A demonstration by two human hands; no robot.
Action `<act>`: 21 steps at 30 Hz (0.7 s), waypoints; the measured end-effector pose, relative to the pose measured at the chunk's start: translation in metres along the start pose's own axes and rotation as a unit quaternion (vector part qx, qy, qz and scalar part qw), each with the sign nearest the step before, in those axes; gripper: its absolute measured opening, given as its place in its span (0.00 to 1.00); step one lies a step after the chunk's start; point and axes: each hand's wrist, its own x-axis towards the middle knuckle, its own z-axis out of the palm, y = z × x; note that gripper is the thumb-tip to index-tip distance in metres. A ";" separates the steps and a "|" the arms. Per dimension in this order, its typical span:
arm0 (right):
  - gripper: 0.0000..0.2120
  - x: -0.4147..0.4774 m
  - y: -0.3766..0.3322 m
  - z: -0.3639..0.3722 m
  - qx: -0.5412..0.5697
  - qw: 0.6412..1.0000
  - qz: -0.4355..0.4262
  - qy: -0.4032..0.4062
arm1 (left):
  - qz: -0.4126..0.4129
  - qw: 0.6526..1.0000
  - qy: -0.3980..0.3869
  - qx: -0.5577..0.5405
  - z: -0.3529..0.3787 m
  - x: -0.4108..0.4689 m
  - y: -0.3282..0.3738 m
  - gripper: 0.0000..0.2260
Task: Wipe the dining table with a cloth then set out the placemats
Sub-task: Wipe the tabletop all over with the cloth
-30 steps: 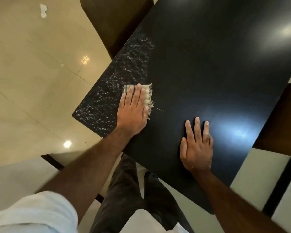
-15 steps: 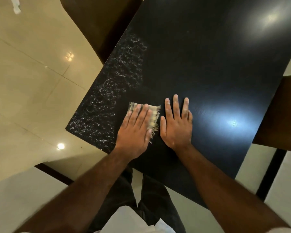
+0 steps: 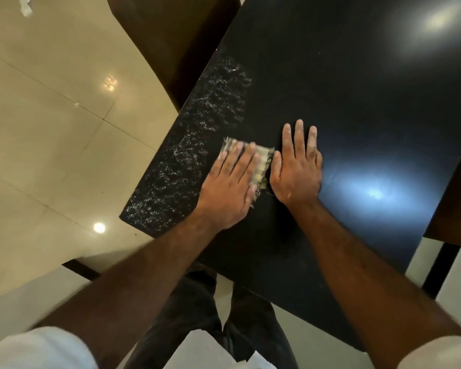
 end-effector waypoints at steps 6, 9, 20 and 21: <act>0.33 0.015 -0.027 -0.001 -0.012 0.998 -0.067 -0.010 | -0.063 0.998 -0.014 0.002 -0.010 -0.002 -0.045 0.33; 0.33 0.045 -0.030 0.001 -0.015 0.994 -0.110 -0.011 | -0.097 0.995 0.008 -0.005 -0.019 0.048 -0.065 0.34; 0.33 0.089 -0.015 -0.005 -0.010 1.000 -0.028 0.009 | -0.003 1.000 0.023 0.001 -0.020 0.093 -0.045 0.33; 0.33 0.091 -0.019 -0.005 -0.009 1.000 -0.027 0.011 | -0.014 1.000 0.024 -0.001 -0.020 0.088 -0.055 0.33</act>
